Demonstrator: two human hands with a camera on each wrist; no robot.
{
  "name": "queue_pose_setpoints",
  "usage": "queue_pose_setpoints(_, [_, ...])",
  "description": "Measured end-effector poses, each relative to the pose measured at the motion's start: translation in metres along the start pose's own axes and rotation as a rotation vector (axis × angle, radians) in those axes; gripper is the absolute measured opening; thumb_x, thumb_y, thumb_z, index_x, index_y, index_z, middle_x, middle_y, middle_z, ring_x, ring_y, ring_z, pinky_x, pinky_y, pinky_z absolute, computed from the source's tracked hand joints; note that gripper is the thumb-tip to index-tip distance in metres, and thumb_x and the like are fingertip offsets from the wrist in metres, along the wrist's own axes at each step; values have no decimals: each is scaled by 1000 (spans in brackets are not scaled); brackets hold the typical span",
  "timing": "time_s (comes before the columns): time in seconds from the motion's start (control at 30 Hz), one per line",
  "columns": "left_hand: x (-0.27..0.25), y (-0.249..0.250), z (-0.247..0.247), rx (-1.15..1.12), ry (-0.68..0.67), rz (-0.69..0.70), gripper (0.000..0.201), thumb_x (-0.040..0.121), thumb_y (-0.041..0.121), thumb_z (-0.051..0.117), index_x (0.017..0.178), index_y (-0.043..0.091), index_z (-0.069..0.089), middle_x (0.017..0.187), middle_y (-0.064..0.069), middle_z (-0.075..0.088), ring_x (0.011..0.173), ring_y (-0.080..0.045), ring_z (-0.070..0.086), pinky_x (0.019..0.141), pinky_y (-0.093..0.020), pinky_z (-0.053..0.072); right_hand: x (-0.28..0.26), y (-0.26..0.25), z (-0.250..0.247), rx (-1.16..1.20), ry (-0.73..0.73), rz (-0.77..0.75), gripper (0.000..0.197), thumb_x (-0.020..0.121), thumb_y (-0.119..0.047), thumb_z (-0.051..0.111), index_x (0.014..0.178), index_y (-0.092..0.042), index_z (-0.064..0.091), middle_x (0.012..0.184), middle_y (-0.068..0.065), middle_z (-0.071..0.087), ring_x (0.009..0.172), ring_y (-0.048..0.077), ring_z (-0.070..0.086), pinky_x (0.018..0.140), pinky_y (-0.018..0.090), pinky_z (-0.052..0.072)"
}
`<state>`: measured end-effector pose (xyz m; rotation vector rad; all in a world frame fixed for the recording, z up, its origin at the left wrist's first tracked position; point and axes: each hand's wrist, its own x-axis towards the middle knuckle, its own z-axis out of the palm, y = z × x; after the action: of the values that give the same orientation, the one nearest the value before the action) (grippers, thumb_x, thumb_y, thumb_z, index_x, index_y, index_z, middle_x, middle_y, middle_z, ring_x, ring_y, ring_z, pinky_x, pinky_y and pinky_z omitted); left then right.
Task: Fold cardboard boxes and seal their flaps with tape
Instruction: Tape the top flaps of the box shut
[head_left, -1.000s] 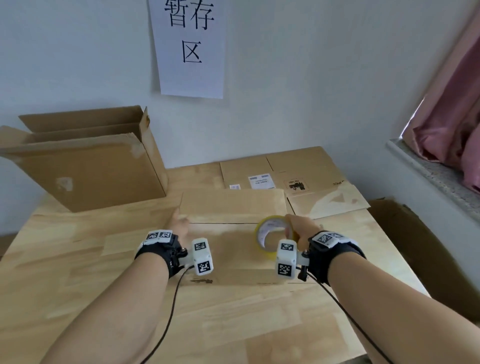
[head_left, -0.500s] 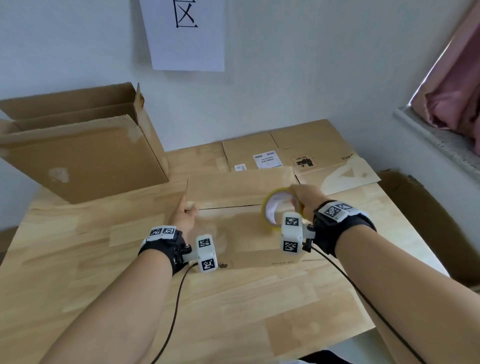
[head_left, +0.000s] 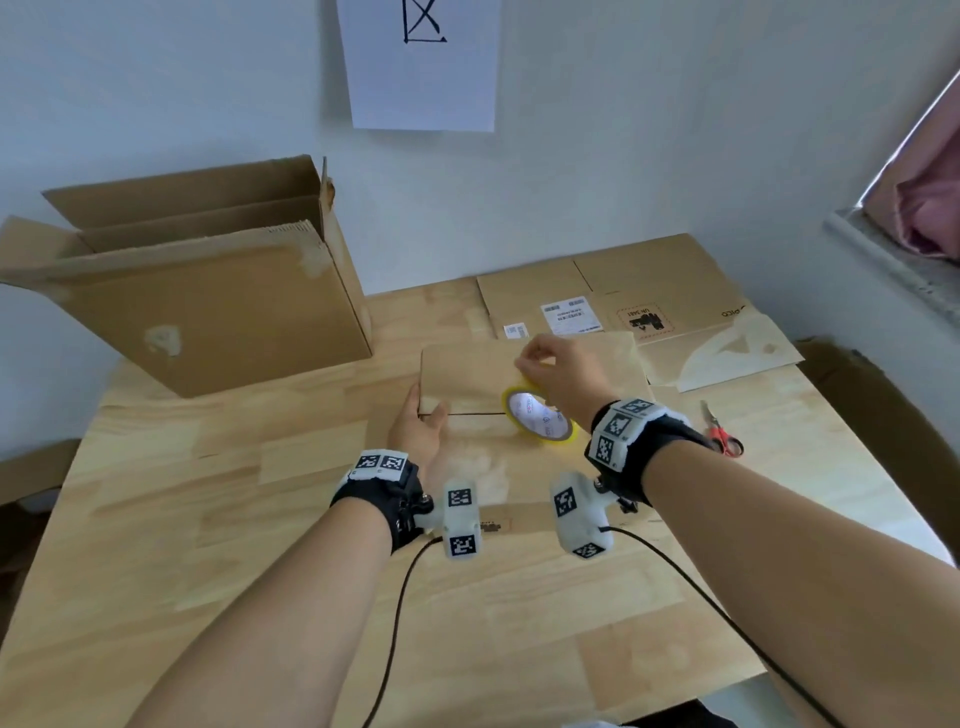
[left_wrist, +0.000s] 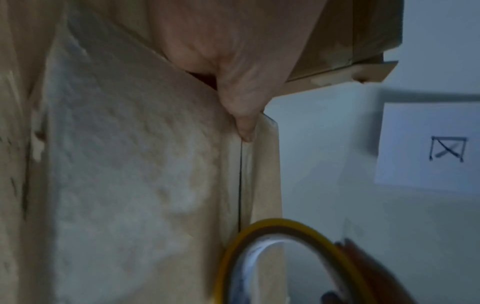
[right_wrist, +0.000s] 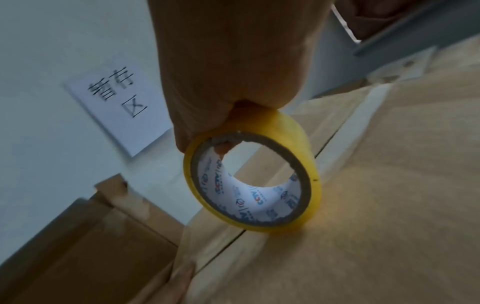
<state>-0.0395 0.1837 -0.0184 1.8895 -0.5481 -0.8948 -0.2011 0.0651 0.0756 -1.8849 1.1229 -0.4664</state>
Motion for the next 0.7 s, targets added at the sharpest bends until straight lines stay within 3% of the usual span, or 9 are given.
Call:
queue_pose_setpoints(0.03, [0,0,-1,38,-12,43,54,91,40,57,141,40,34,126,8,60,110,-18,60,99,-39,47,1,-1,3,-43,-6,-14,6,87,-20,60,81,-20,60,89,-6,61,77,12,57,70,29,50])
queue_pose_setpoints(0.1, [4,1,-6,213,-32,164,63,92,35,57,147,28,26,145,11,38,127,-13,44,110,-33,33,3,-1,7,-79,20,-19,6,87,-21,60,80,-21,60,90,-6,61,80,12,58,75,30,50])
queue_pose_setpoints(0.2, [14,17,-18,618,-126,352,69,92,32,58,150,17,23,160,-2,5,145,-20,15,117,-33,17,7,0,9,-66,45,2,7,86,-20,60,79,-21,60,89,-6,62,77,14,58,74,32,54])
queue_pose_setpoints(0.33, [9,46,-20,1231,-376,438,93,82,62,55,152,18,12,159,-1,-13,146,-25,-12,116,-49,-4,9,2,11,-80,56,0,15,86,-21,59,72,-26,57,92,-3,65,76,14,57,75,34,54])
queue_pose_setpoints(0.5, [-10,48,-7,1380,-595,322,130,68,76,59,148,12,-21,151,-10,-35,137,-31,-34,113,-52,-10,13,0,12,-80,45,7,22,86,-24,61,67,-31,52,92,-3,66,75,16,58,76,38,56])
queue_pose_setpoints(0.63, [-14,46,-6,1396,-618,334,133,68,76,59,145,10,-26,148,-14,-38,135,-34,-36,115,-53,-6,12,0,13,-68,63,5,14,85,-22,61,72,-25,57,91,-2,65,75,16,59,77,40,56])
queue_pose_setpoints(0.7, [-16,46,-7,1406,-631,326,131,70,75,58,145,8,-27,148,-15,-38,135,-34,-36,115,-54,-6,10,1,12,-58,67,14,19,85,-22,60,69,-29,55,91,-3,65,76,15,59,78,40,55])
